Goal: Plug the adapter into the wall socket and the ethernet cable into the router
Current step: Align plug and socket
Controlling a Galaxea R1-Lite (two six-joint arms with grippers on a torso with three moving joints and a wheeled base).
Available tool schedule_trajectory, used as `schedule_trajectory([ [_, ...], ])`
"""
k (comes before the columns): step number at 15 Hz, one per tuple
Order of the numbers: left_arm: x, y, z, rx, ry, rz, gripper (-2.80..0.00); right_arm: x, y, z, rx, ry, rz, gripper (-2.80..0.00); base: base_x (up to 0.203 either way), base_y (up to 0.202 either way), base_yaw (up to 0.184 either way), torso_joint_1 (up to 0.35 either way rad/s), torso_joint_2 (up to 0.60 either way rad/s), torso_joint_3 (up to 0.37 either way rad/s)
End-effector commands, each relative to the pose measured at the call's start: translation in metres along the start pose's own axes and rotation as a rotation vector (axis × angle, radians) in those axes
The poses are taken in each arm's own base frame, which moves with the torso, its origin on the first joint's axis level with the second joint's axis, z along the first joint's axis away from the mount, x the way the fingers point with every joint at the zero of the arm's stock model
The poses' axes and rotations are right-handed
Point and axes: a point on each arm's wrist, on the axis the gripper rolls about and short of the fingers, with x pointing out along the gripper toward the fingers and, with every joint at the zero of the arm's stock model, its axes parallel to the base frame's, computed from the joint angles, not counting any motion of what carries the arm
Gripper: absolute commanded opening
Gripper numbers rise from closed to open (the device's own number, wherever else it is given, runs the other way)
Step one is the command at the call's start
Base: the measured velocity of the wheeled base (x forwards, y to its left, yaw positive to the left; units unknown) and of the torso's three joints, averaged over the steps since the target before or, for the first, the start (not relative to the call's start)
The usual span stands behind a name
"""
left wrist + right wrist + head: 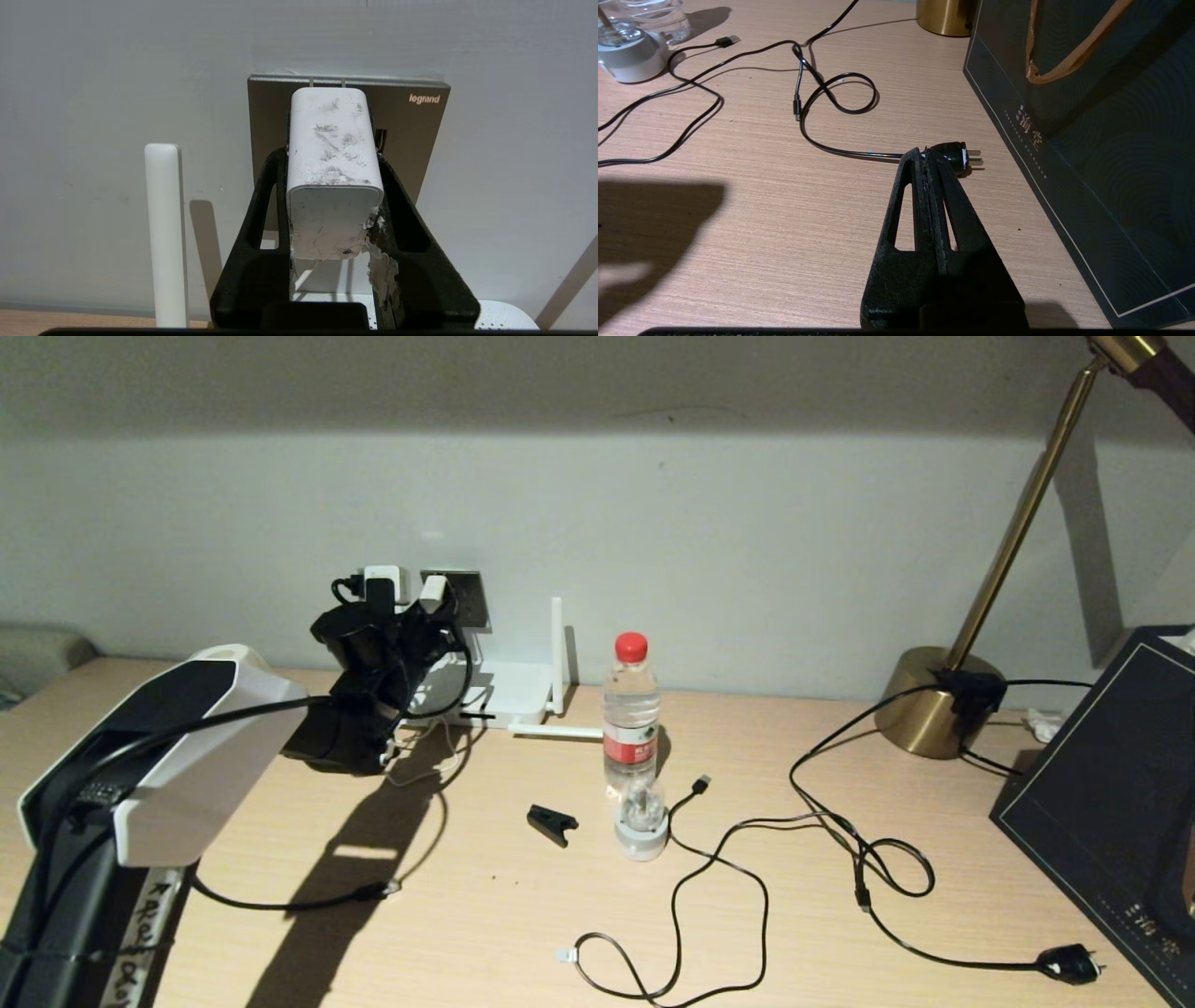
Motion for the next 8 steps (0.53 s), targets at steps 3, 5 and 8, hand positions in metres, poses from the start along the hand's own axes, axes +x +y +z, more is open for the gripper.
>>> schedule_trajectory([
  [3, -0.012, 0.0, 0.012, 0.001, 0.028, -0.004, -2.8, 0.0, 0.0, 0.0, 0.0, 0.001, 0.001, -2.8, 0.0, 0.0, 0.0, 0.0, 0.0, 0.0],
  [5, -0.015, 0.0, 0.015, 0.001, 0.031, -0.006, -2.8, 0.0, 0.0, 0.0, 0.0, 0.0, 0.001, -2.8, 0.0, 0.0, 0.0, 0.0, 0.0, 0.0],
  [8, -0.019, 0.001, 0.013, 0.002, 0.052, -0.006, -2.8, 0.0, 0.0, 0.0, 0.0, 0.0, 0.0, -2.8, 0.0, 0.0, 0.0, 0.0, 0.0, 0.0],
])
